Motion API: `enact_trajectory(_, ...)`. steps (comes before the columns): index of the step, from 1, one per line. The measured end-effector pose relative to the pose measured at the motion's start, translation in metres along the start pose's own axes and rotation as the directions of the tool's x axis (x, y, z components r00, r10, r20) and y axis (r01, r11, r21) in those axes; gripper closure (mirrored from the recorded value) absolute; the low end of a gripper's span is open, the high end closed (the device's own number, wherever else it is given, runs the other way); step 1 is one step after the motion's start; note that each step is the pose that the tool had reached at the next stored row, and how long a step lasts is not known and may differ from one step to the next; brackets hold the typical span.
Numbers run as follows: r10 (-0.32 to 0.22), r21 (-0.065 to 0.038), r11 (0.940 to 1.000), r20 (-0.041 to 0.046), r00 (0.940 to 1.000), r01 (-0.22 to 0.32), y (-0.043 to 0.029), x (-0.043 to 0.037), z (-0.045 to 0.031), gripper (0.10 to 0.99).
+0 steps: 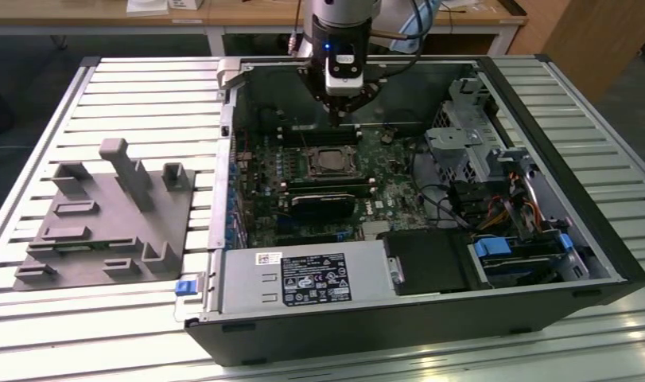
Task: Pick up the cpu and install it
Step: 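Install the first cpu locking lever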
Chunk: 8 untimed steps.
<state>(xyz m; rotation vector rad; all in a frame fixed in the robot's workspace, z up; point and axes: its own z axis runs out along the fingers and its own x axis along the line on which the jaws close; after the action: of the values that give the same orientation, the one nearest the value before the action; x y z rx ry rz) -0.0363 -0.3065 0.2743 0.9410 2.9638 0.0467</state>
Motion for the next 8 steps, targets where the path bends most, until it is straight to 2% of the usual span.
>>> enact_trajectory(8, -0.059, -0.001, 0.9983, -0.0022, 0.9983, 0.059, 0.0000, 0.0000, 0.0000, 0.980)
